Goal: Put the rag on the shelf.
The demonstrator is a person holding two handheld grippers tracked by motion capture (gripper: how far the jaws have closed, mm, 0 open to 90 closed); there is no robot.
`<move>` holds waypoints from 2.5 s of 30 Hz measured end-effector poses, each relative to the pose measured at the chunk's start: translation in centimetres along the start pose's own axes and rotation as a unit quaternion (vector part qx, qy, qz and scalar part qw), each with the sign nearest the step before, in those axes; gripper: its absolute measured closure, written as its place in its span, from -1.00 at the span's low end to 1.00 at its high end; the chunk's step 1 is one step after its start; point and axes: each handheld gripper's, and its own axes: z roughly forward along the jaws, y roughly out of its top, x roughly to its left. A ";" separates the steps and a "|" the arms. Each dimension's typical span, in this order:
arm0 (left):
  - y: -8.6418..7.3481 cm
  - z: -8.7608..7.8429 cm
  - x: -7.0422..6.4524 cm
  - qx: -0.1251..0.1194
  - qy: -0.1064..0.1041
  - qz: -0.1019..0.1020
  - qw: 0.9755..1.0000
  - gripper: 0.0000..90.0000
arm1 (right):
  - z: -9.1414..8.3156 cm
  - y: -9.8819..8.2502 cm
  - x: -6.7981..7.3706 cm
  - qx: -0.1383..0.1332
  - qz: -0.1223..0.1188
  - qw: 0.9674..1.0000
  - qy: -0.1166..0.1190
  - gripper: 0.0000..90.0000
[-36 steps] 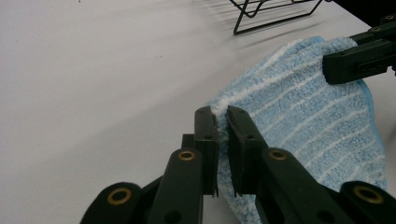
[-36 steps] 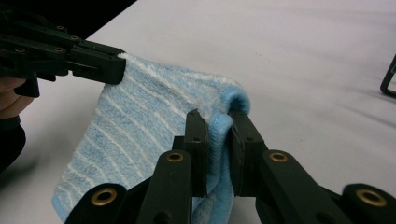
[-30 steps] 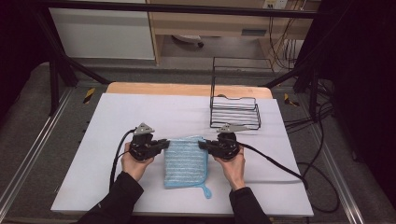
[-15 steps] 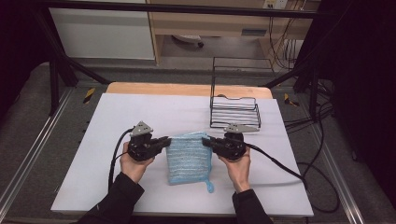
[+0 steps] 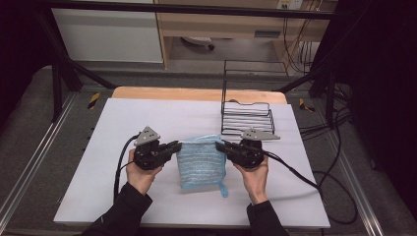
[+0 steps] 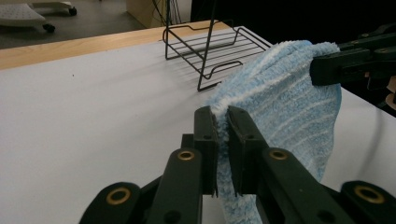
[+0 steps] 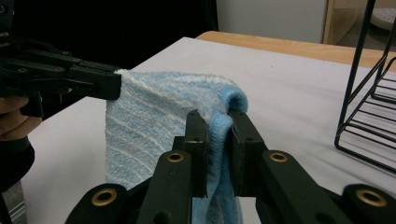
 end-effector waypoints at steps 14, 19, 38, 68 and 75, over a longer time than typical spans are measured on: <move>1.7 0.1 -1.1 -0.031 -0.002 0.009 0.999 0.82 | -2.0 1.7 0.4 -0.033 -0.012 0.999 -0.013 0.78; 2.7 0.4 -1.5 -0.045 -0.001 0.010 0.999 0.82 | -2.8 2.4 0.4 -0.046 -0.020 0.998 -0.025 0.78; 6.1 2.3 -3.4 -0.089 -0.007 0.021 0.996 0.83 | -5.9 4.4 -0.3 -0.100 -0.027 0.993 -0.062 0.78; 11.4 4.7 -5.2 -0.151 -0.020 0.018 0.988 0.83 | -9.1 8.1 -1.9 -0.165 -0.050 0.979 -0.105 0.78; 13.1 4.8 -5.6 -0.167 -0.022 0.023 0.985 0.83 | -9.7 9.3 -2.2 -0.188 -0.049 0.975 -0.111 0.78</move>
